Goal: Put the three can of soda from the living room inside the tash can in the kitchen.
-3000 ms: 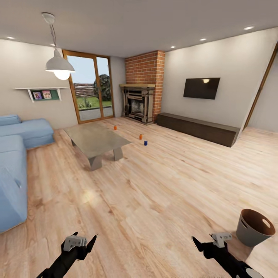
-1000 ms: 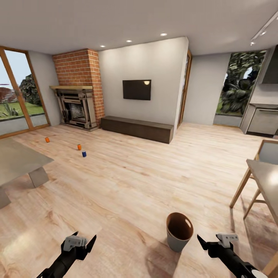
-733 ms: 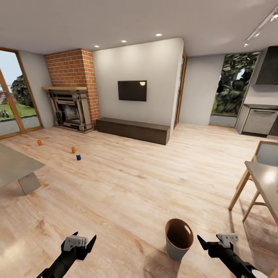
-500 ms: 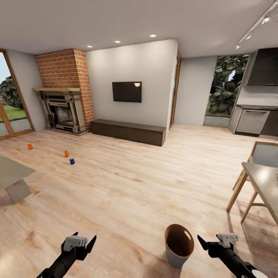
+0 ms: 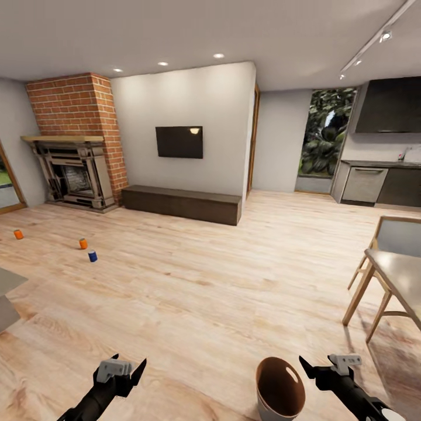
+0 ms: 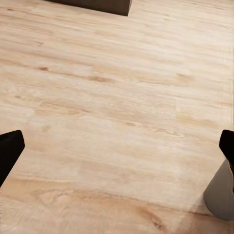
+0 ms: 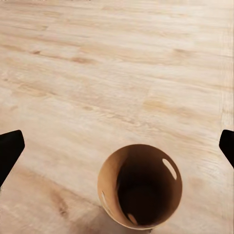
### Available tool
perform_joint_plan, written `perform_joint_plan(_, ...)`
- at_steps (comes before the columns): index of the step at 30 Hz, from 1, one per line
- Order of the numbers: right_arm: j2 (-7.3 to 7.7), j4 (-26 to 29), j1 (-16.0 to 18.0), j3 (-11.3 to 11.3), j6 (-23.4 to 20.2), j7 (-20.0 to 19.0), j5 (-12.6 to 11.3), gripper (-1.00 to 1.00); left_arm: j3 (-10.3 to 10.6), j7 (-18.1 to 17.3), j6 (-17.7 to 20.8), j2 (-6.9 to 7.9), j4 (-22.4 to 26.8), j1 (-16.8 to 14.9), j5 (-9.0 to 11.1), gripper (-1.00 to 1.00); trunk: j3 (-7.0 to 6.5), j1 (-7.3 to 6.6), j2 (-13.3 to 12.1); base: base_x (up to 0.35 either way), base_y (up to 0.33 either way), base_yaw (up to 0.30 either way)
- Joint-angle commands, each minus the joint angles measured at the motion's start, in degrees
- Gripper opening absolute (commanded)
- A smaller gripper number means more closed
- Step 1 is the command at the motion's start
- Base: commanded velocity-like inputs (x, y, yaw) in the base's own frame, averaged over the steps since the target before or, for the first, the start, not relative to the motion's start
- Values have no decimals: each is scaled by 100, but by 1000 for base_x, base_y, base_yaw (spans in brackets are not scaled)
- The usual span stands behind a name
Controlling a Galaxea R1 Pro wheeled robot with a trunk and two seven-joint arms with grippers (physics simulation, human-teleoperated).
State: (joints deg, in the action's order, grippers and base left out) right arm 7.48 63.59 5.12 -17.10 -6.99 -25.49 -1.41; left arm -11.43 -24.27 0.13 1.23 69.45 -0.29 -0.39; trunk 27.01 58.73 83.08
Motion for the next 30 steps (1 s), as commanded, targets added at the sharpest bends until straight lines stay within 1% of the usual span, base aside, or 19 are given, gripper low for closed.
perform_joint_plan(1,-2,1,1,-1,-1,0,0,100,0,0,3,0,-9,-1,1,100,-1,0,0,268,227,-39)
perform_joint_plan(10,-4,3,4,1,3,0,0,100,-5,2,13,0,-52,-13,4,100,-6,0,0,233,252,-11)
perform_joint_plan(14,-4,-2,2,-1,-4,0,-2,100,-7,2,13,0,-54,-14,4,100,-28,0,0,220,261,-17)
perform_joint_plan(23,9,1,0,-6,-5,0,-10,100,0,7,12,0,-54,-14,4,100,-100,0,0,217,230,-111)
perform_joint_plan(26,4,3,2,-80,-5,-7,-9,100,0,9,13,0,-54,-14,4,100,-125,0,0,206,170,-144)
perform_joint_plan(30,-9,4,3,-280,-5,-43,-9,100,0,10,13,0,-55,-14,4,100,-158,0,0,204,163,-146)
